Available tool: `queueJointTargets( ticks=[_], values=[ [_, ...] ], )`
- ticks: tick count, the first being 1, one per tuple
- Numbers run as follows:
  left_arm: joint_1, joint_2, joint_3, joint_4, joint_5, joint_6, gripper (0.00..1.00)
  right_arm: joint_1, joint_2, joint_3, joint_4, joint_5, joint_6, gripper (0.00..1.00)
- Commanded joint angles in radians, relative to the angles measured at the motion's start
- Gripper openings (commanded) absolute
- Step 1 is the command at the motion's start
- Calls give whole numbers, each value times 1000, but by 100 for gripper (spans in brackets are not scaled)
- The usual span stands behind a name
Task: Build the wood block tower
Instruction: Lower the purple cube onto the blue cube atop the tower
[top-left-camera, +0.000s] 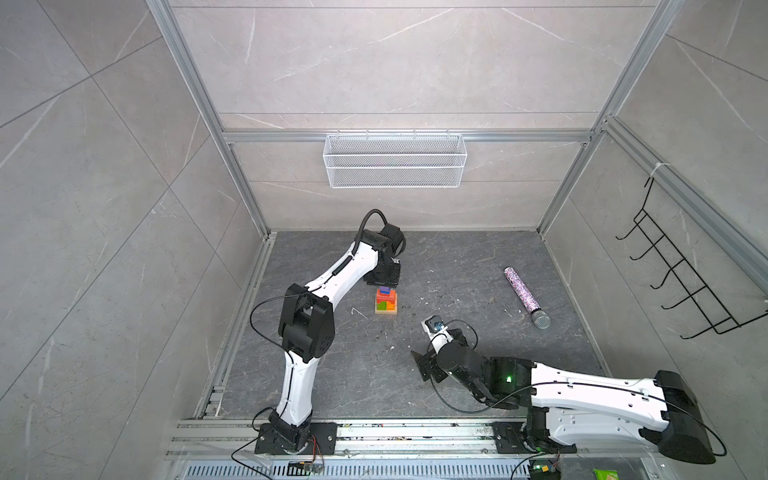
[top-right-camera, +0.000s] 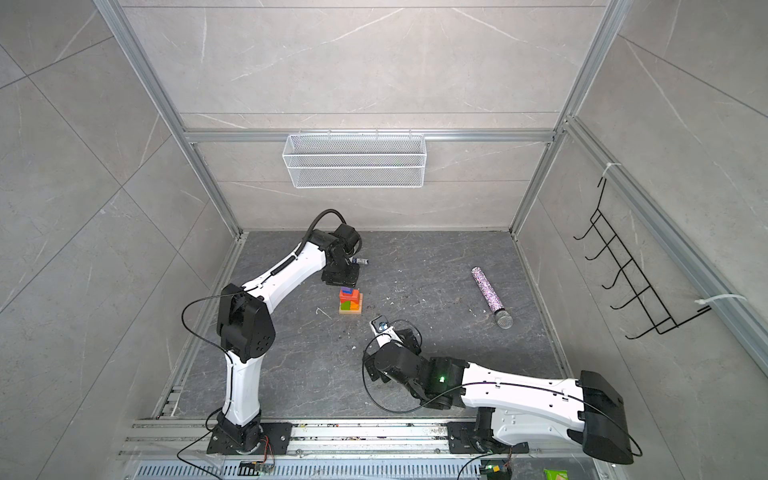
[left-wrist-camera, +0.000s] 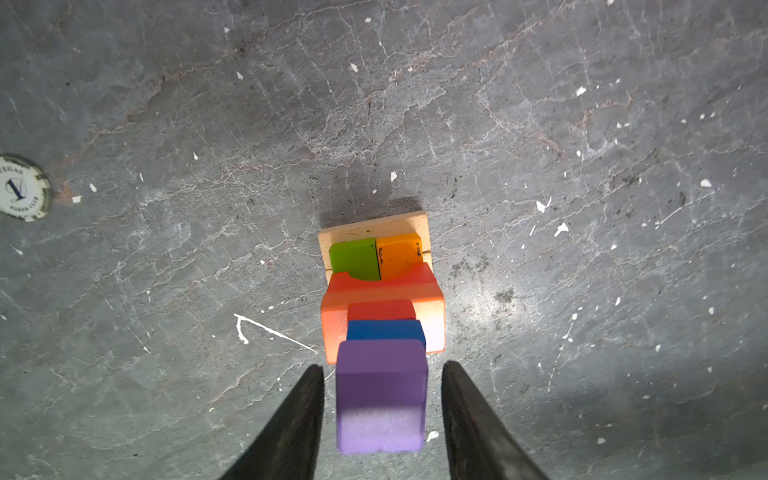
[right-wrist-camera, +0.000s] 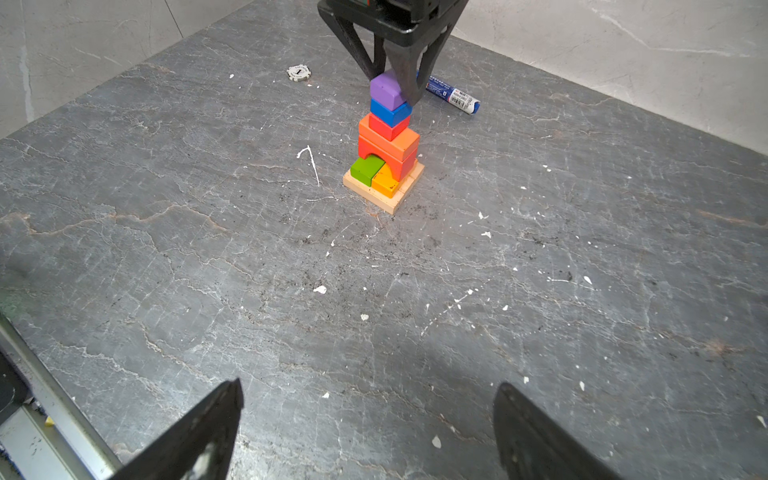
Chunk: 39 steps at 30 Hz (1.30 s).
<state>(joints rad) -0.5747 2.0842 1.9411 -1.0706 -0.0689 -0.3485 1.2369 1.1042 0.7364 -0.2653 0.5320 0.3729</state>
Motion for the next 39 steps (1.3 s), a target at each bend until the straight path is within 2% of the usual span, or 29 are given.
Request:
queueJointTargets(
  ticks=[1, 15, 39],
  values=[
    [-4, 7, 19, -20, 12, -12, 54, 7, -4, -7, -16, 19, 3, 94],
    [-19, 17, 5, -18, -19, -28, 53, 7, -6, -10, -17, 18, 6, 94],
    [-22, 40, -1, -16, -38, -38, 47, 7, -17, -12, -22, 19, 4, 94]
  ],
)
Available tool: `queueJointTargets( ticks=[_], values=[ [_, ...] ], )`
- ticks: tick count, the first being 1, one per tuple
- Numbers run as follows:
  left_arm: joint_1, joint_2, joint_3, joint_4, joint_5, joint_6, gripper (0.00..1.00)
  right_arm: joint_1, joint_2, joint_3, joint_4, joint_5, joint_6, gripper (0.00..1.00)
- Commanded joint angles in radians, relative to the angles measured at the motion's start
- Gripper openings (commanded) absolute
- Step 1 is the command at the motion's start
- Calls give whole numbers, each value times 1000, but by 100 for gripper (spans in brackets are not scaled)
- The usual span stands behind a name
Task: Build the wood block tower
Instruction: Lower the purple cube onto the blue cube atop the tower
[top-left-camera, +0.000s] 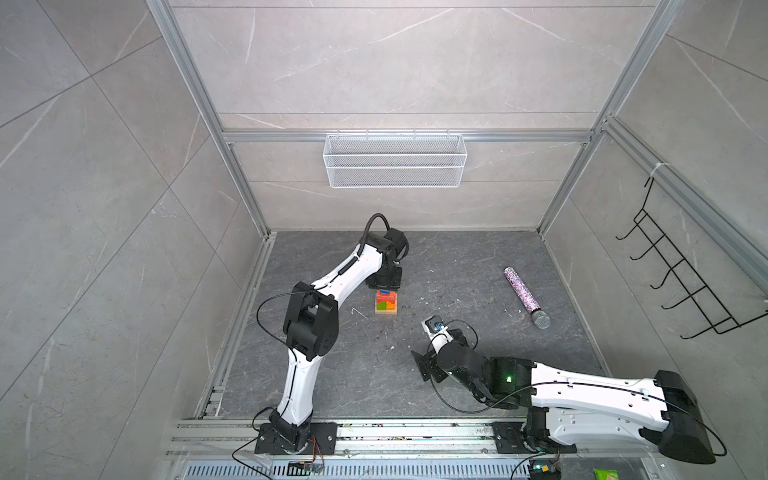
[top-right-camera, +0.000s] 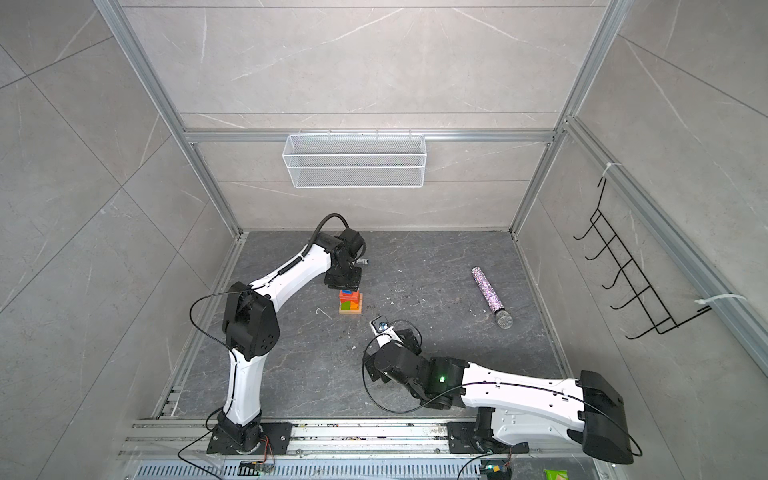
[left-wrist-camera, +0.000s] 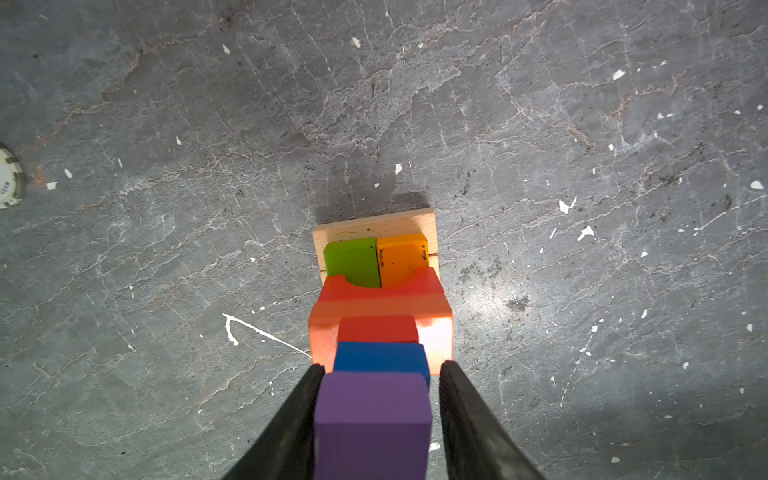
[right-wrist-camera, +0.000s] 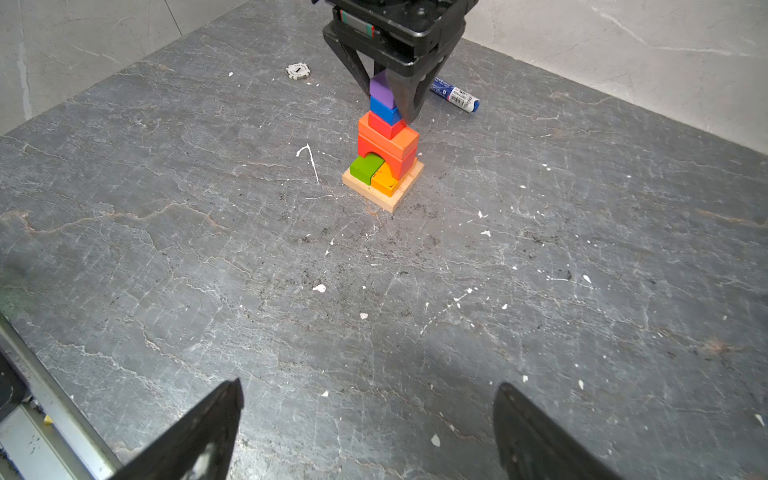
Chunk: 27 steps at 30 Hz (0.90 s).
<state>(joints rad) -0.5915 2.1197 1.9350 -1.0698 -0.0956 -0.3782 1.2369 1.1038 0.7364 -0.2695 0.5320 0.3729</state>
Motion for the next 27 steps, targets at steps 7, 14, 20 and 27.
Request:
queueJointTargets(
  ticks=[7, 14, 20, 27],
  values=[
    [-6, 6, 5, -20, -13, -8, 45, 7, -12, -11, -16, 19, 6, 94],
    [-8, 9, 8, -20, -12, -7, 43, 7, -12, -12, -14, 17, 9, 94],
    [-8, 10, 10, -21, -16, -6, 41, 7, -12, -14, -15, 17, 11, 93],
    [-8, 12, 13, -22, -17, -5, 38, 6, -12, -14, -17, 18, 12, 93]
  ],
)
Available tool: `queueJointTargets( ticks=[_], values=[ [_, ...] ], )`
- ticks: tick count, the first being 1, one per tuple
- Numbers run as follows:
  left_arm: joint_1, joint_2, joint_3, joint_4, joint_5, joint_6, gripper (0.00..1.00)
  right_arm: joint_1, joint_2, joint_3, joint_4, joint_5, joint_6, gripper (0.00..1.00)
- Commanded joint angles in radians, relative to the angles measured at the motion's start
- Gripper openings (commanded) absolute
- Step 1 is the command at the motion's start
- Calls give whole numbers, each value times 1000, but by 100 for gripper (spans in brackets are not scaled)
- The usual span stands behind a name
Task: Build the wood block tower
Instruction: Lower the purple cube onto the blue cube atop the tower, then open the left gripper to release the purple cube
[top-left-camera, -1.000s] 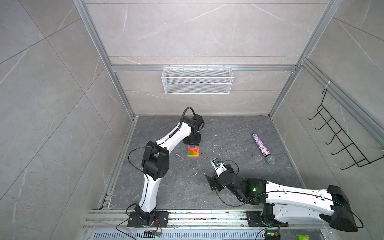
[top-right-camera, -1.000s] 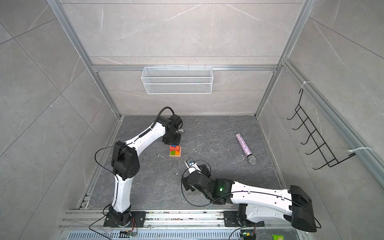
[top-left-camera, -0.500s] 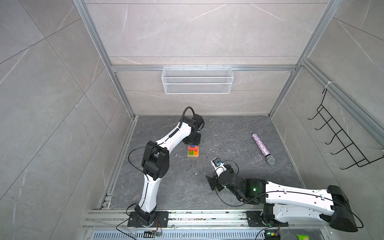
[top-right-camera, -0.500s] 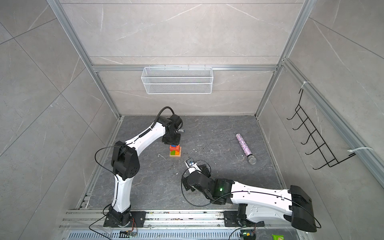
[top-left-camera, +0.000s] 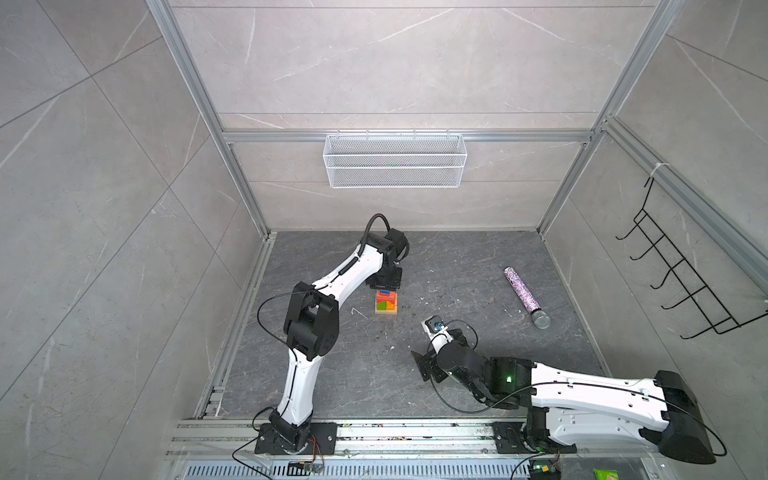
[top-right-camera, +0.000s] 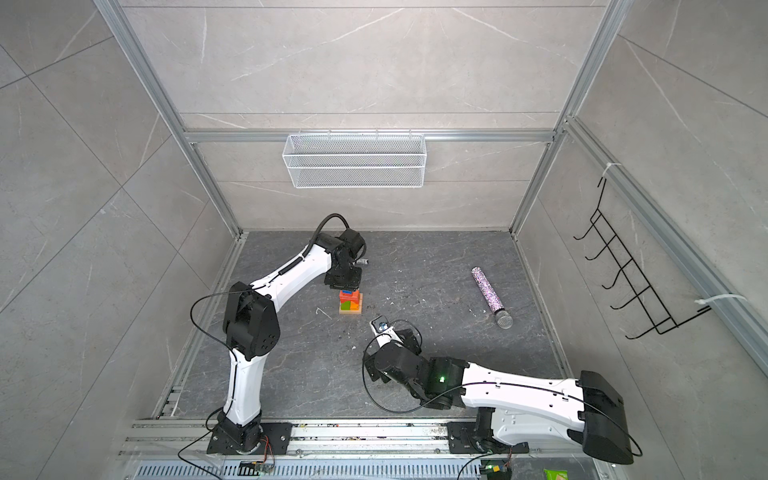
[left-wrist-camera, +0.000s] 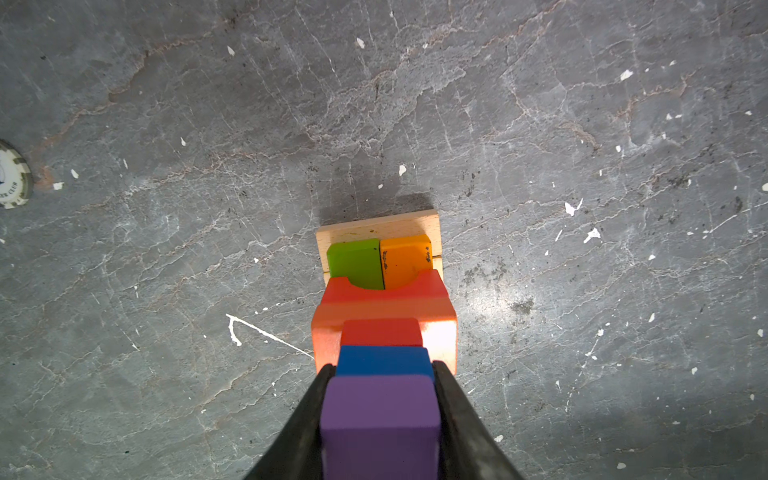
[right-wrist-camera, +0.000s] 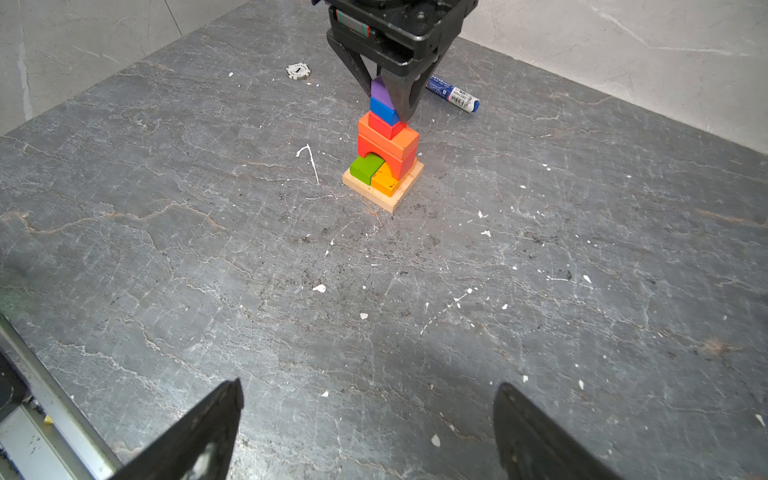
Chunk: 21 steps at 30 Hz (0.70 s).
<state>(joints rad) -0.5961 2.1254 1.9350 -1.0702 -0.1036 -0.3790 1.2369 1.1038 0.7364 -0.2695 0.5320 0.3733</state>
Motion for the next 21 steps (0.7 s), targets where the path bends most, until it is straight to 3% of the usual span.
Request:
queueJointTargets(
  ticks=[1, 8, 17, 19, 21],
  values=[
    [-5, 5, 13, -25, -8, -4, 37, 7, -12, -15, -16, 19, 13, 93],
    [-4, 6, 16, -31, -19, -5, 38, 7, -11, -16, -16, 18, 15, 93],
    [-4, 3, 17, -34, -21, -9, 49, 7, -7, -15, -15, 17, 15, 93],
    [-6, -2, 18, -36, -21, -11, 54, 7, -7, -15, -16, 17, 16, 93],
    [-9, -10, 19, -38, -25, -10, 66, 7, -7, -14, -14, 14, 17, 93]
  ],
)
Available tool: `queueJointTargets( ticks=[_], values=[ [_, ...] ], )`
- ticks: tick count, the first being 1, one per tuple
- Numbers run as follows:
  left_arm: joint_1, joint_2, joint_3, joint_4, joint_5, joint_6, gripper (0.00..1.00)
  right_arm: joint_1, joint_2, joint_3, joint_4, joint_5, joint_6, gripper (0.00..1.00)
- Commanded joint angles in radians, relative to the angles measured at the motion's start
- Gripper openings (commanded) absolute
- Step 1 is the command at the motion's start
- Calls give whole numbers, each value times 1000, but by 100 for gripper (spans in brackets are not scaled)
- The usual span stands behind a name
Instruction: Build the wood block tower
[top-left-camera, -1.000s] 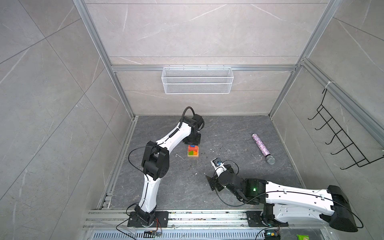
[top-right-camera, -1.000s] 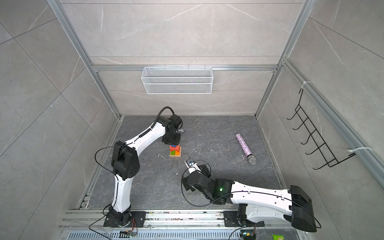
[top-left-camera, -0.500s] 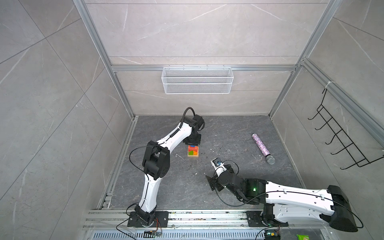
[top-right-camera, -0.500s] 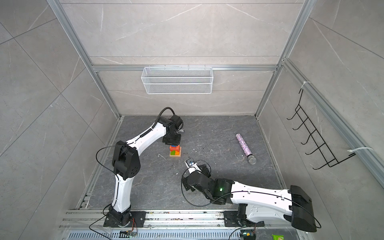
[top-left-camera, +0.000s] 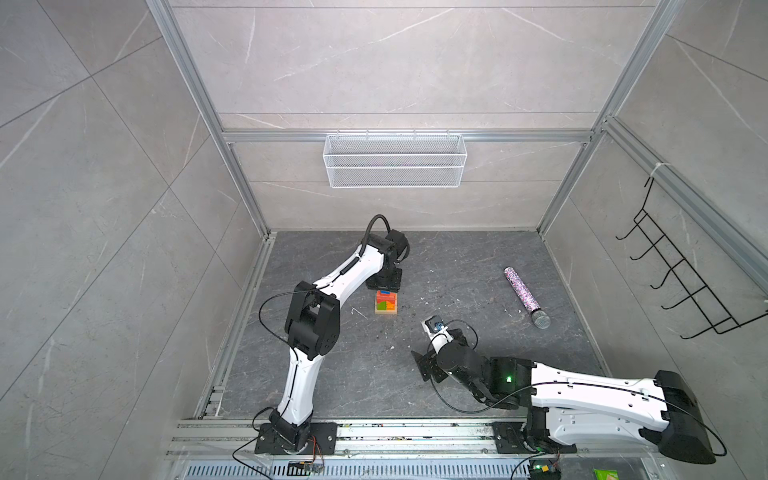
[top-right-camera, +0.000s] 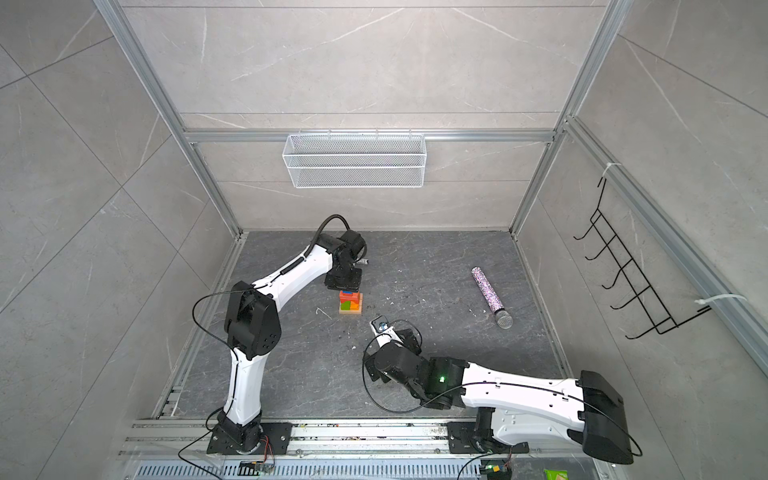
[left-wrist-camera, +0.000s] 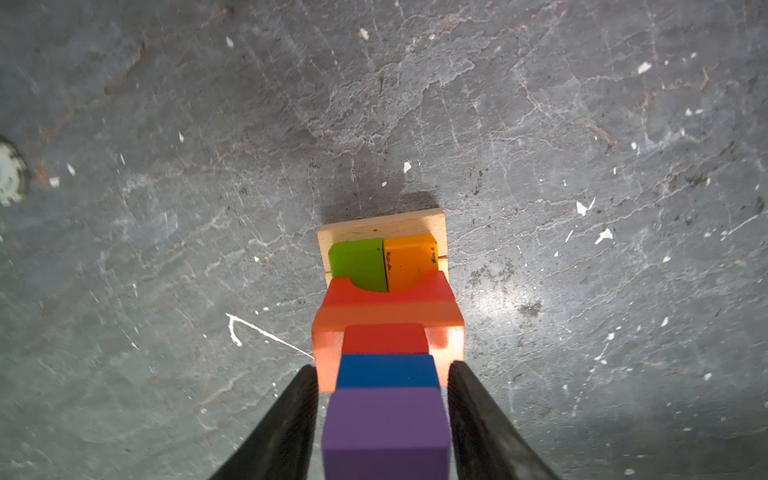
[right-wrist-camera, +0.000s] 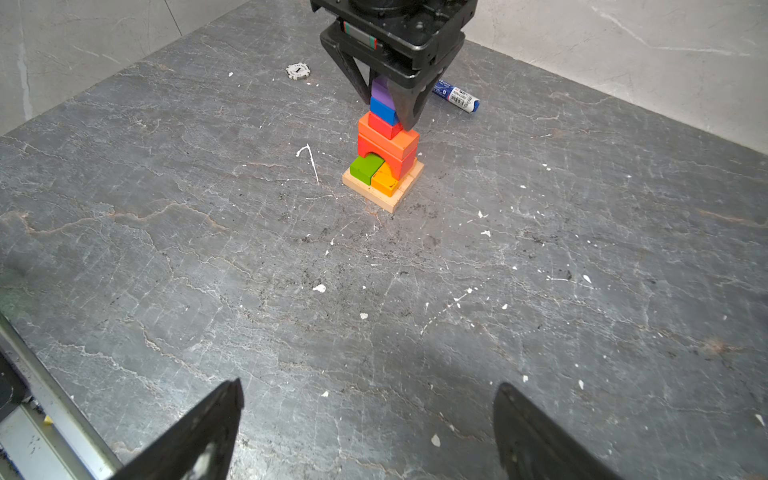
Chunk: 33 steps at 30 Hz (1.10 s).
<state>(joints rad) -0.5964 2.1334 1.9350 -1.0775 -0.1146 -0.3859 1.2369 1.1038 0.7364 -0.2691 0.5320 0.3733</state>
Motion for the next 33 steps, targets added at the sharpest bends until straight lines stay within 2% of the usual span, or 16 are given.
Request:
queueJointTargets(
  ticks=[1, 3, 7, 10, 21, 29, 33],
  values=[
    [-12, -22, 19, -30, -22, -4, 72, 7, -8, -14, -15, 14, 15, 93],
    [-16, -34, 21, -29, -32, -4, 79, 7, -5, -14, -13, 14, 15, 93],
    [-22, -57, 24, -28, -36, -4, 88, 7, -7, -14, -12, 13, 12, 94],
    [-23, -70, 28, -28, -44, -1, 100, 7, -14, -17, -7, 11, 6, 94],
    [-35, -182, 32, -39, -73, 15, 100, 8, -54, -27, 0, 83, -31, 100],
    [-35, -335, -18, 7, -175, 38, 100, 6, -203, -105, 101, 149, -229, 100],
    [-24, -467, -116, 116, -218, 59, 100, -1, -282, -132, 132, 169, -333, 100]
  ],
)
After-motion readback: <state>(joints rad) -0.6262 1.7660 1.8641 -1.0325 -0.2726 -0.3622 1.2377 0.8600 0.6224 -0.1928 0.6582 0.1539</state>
